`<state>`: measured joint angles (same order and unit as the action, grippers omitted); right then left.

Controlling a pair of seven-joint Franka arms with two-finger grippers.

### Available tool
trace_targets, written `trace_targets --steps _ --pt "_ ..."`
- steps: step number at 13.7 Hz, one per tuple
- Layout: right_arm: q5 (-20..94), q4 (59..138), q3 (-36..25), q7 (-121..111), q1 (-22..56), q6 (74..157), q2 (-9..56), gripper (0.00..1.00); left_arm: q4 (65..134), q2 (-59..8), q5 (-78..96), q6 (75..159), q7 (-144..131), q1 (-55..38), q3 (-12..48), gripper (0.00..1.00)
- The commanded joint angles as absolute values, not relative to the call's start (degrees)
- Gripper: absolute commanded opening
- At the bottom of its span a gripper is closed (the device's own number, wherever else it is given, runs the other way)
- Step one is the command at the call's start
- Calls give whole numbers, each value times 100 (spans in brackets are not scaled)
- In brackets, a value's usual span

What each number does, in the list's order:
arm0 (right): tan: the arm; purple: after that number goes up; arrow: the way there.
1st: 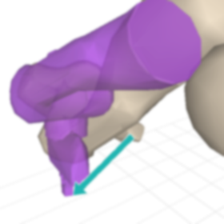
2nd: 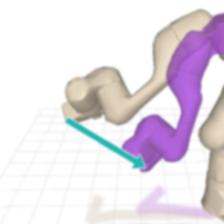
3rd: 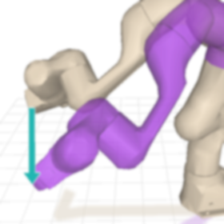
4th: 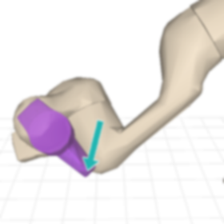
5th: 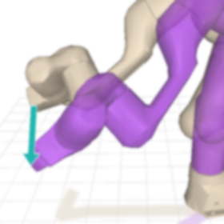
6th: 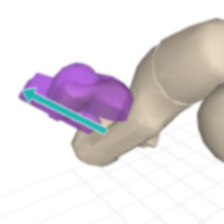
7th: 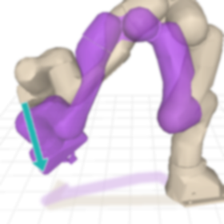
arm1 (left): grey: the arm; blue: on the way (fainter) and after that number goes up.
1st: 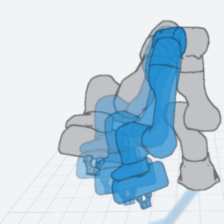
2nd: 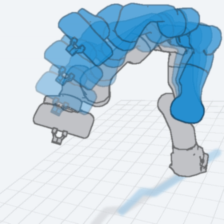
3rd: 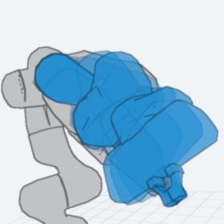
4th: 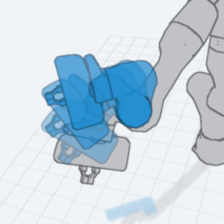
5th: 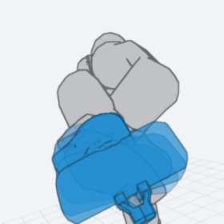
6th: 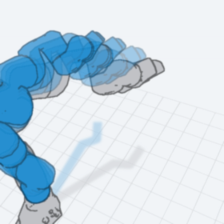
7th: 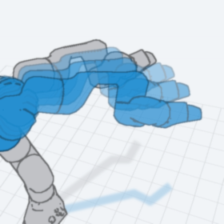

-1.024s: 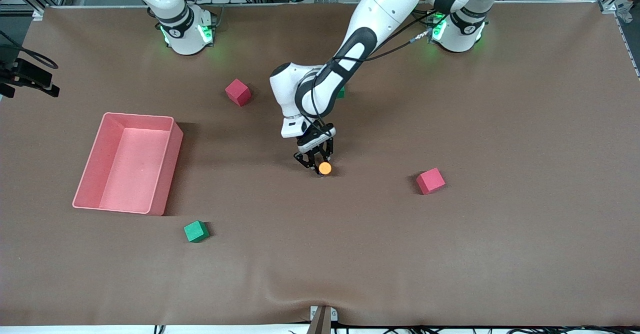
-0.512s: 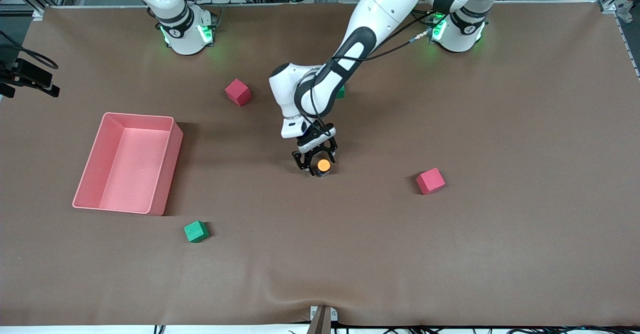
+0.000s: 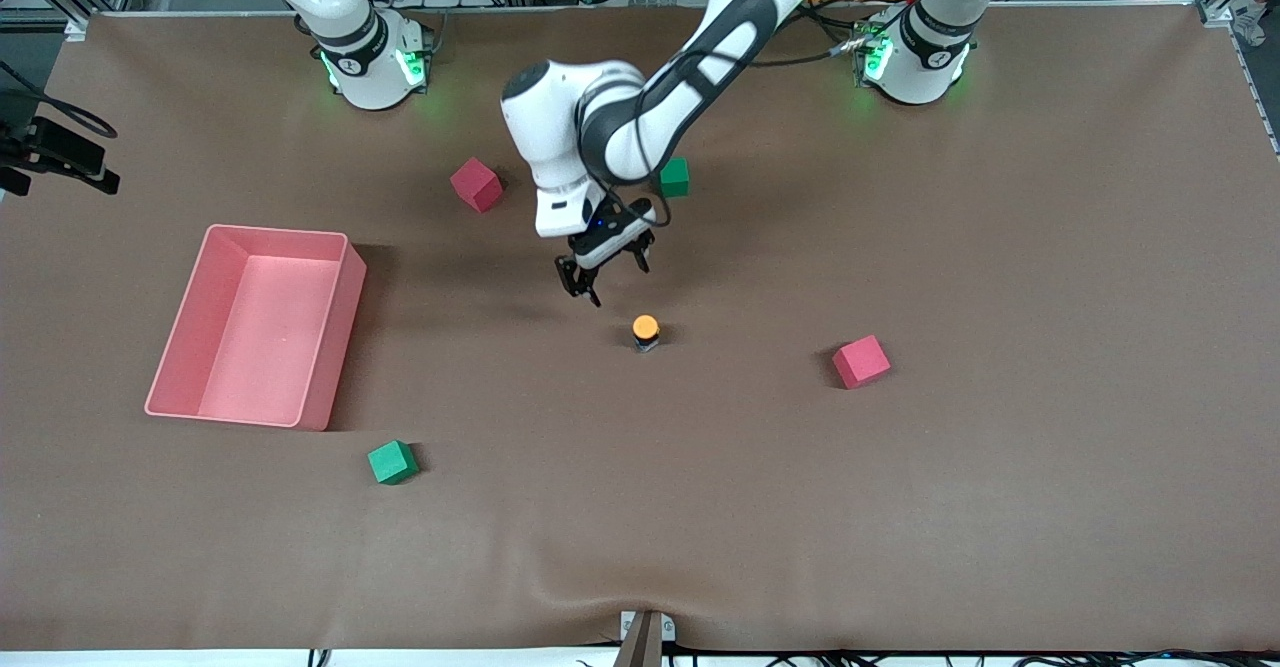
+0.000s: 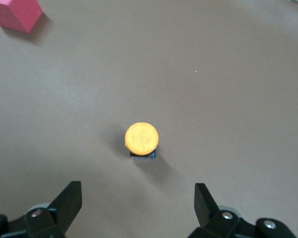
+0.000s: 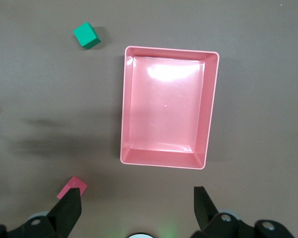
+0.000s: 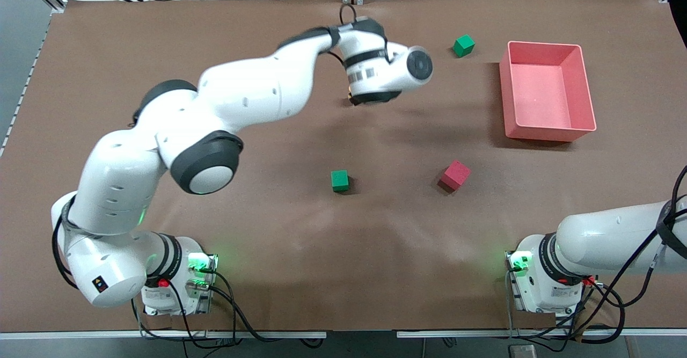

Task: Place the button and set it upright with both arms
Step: 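Raise the left gripper up and away from the button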

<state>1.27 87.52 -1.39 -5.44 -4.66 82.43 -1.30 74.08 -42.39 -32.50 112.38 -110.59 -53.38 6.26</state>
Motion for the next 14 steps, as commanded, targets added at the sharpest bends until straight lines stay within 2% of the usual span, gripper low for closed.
trace_targets --steps 1,7,12,14 --pt "167 8675 -62 -501 -554 8209 -114 100 7603 -3448 -2420 10926 -10059 -4959 624 100" --pt "167 8675 -62 -501 -563 8209 -114 100 7594 -2217 -987 10144 -7414 -3554 624 100" --pt "176 8666 -70 -492 -571 8200 -123 100 7602 -1610 -519 9607 -6101 -2305 607 100" --pt "176 8666 -62 -501 -571 8200 -123 100 7603 -1591 -571 9370 -5838 -2014 606 100"
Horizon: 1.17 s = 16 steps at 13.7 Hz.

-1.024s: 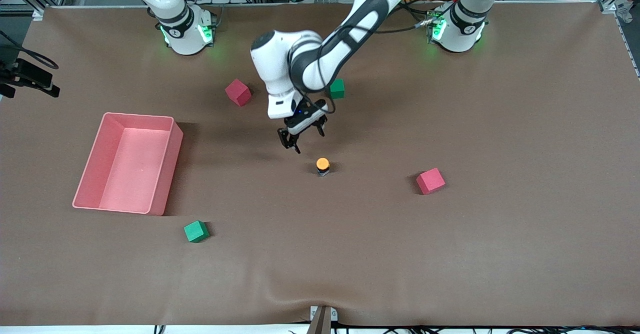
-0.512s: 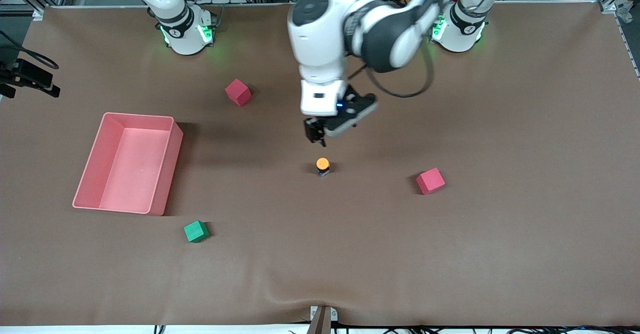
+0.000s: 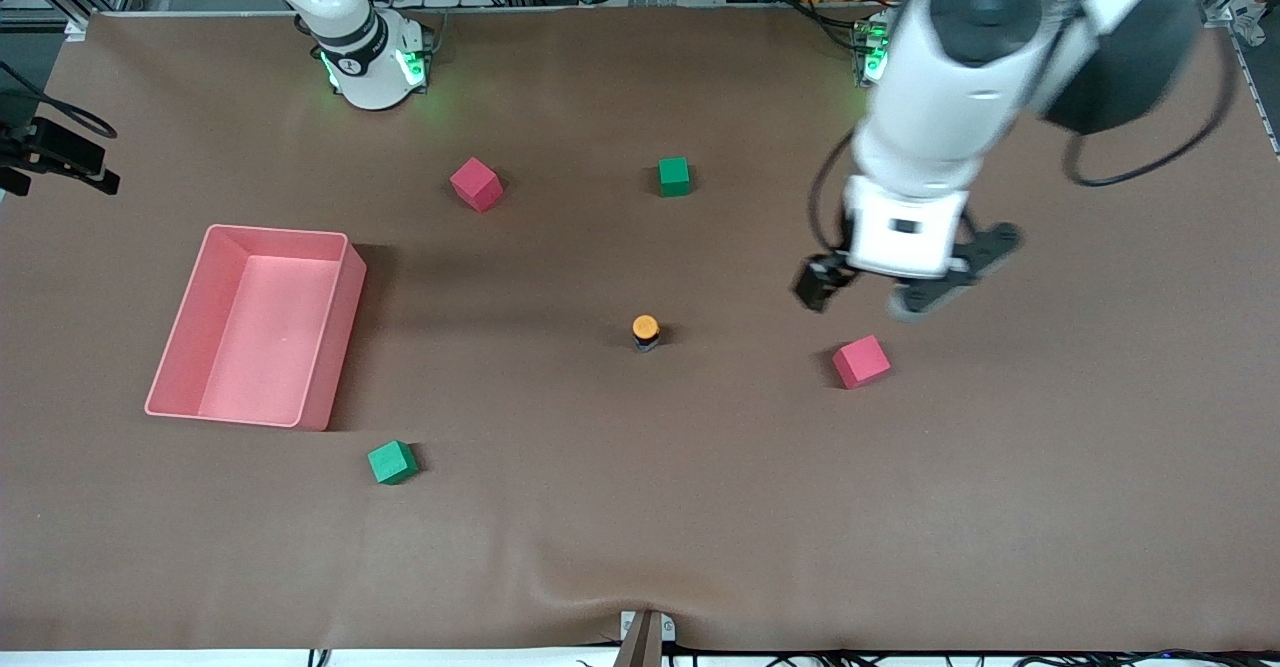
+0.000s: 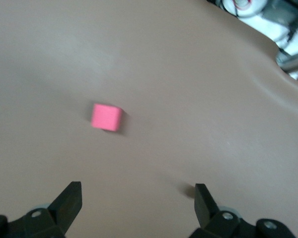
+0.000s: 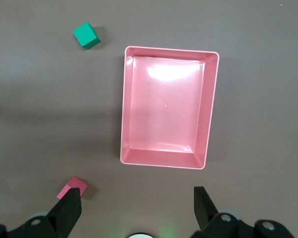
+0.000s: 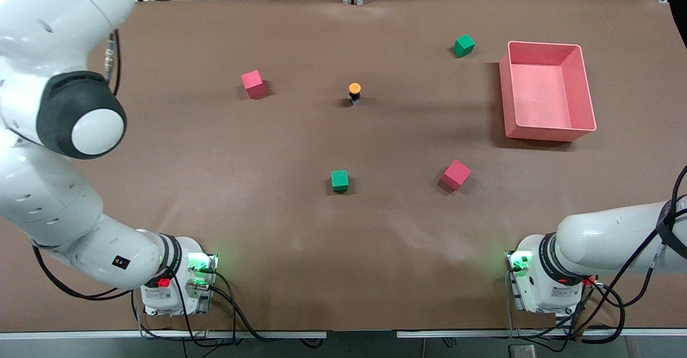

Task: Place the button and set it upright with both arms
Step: 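Raise the left gripper up and away from the button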

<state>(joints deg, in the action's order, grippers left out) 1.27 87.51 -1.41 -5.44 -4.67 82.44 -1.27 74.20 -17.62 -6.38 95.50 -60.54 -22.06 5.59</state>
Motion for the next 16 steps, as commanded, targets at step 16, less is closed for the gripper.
trace_targets --steps 16 --pt "176 8666 -62 -501 -562 8200 -114 100 7926 -459 -272 8297 -923 -510 317 100"
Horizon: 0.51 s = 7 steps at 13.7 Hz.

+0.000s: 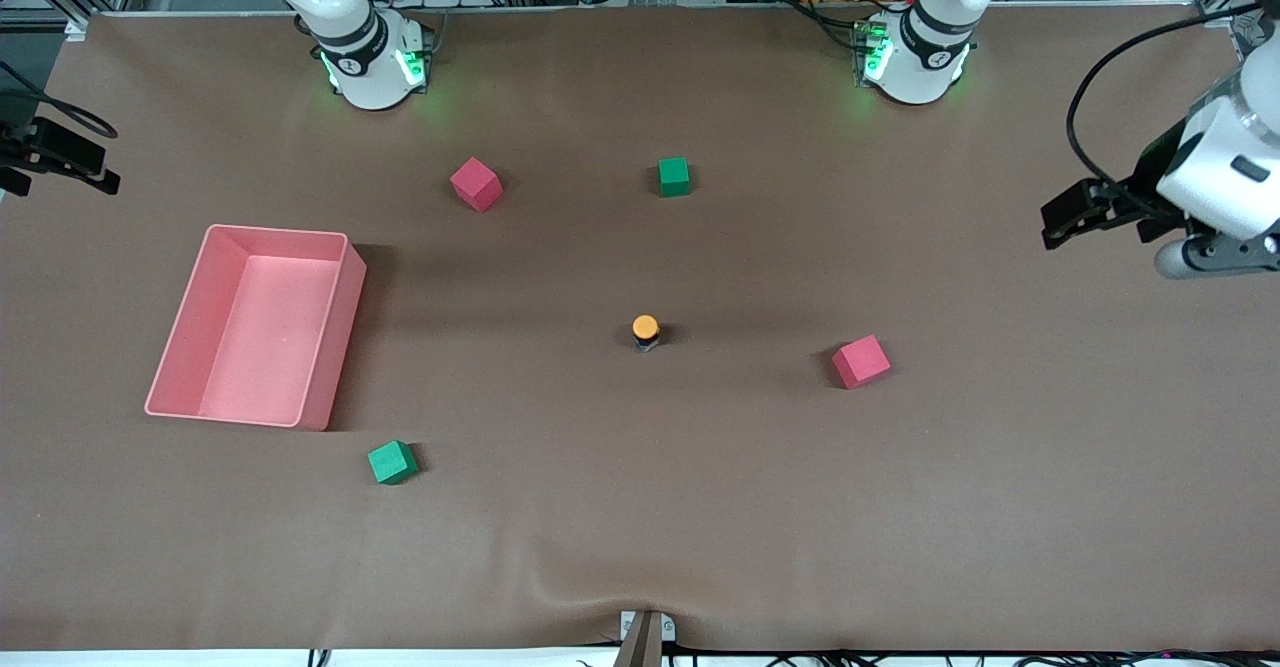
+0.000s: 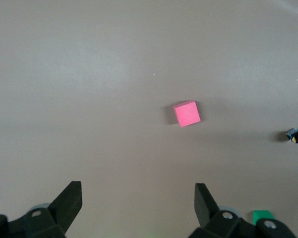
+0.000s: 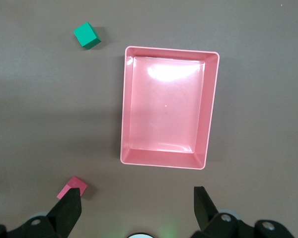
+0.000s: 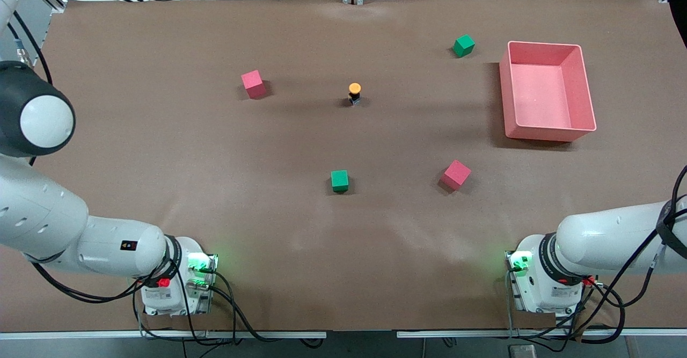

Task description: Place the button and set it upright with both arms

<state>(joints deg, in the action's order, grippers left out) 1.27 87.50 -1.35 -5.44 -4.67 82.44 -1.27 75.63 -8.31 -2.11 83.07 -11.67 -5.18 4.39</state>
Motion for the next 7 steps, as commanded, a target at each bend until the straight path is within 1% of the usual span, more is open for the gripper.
trace_targets --steps 1,3,7 --pt "176 8666 -62 -501 -562 8200 -114 100 8189 -240 -255 8332 -853 -510 290 100" --pt "176 8666 -62 -501 -554 8200 -114 100 8279 -97 -246 8341 -800 -553 177 100" --pt "167 8666 -70 -501 -589 8200 -123 100 8367 17 -123 8323 69 -747 -360 100"
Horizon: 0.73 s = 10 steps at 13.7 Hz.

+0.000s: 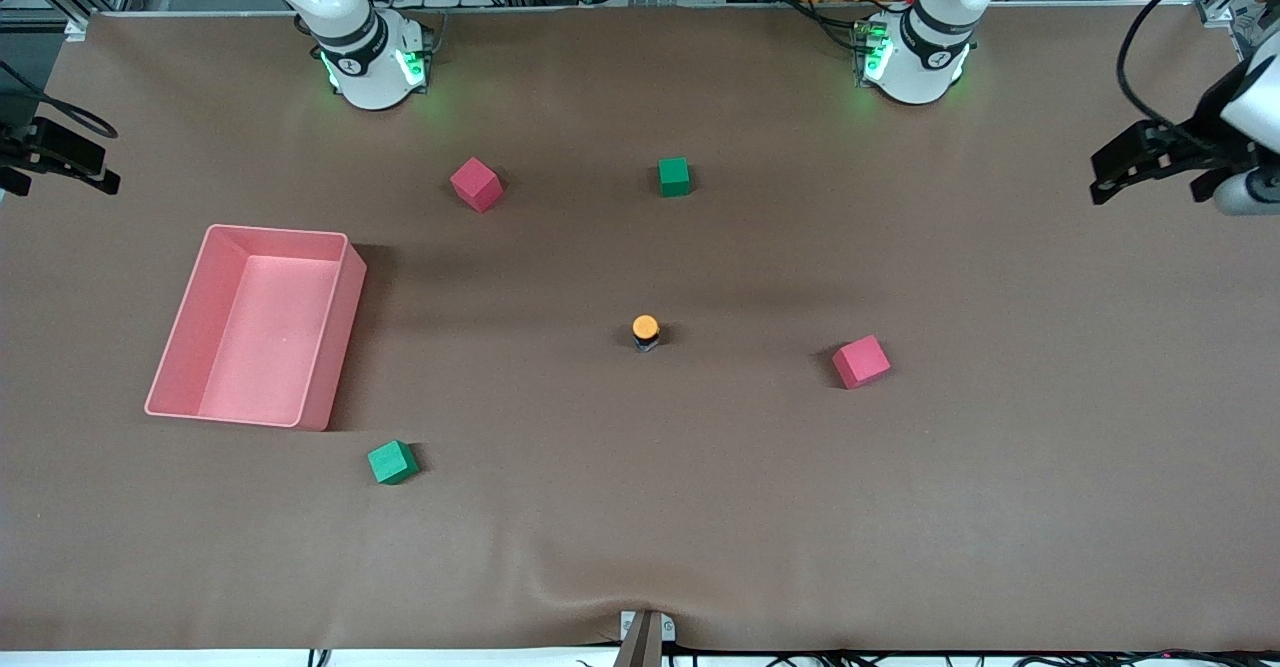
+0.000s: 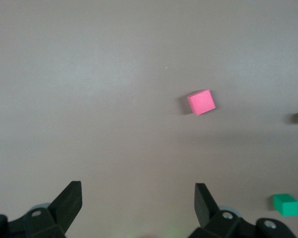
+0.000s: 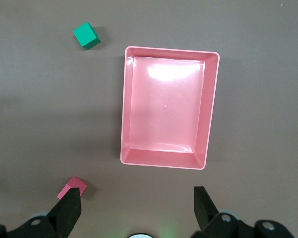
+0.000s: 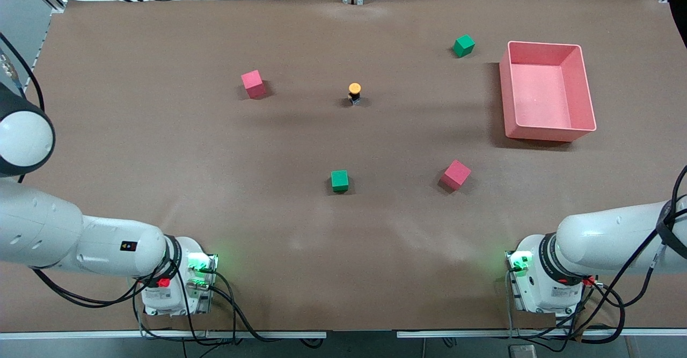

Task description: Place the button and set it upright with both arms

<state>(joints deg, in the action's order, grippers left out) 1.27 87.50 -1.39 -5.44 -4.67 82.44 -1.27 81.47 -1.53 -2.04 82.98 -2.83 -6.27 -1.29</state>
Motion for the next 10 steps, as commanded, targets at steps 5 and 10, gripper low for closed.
trace_targets --steps 5,10 --pt "176 8675 -62 -501 -563 8200 -114 100 8719 290 9 8376 80 -949 -624 100" --pt "176 8675 -62 -501 -554 8200 -114 100 8903 387 0 8376 -369 -1186 -589 100"
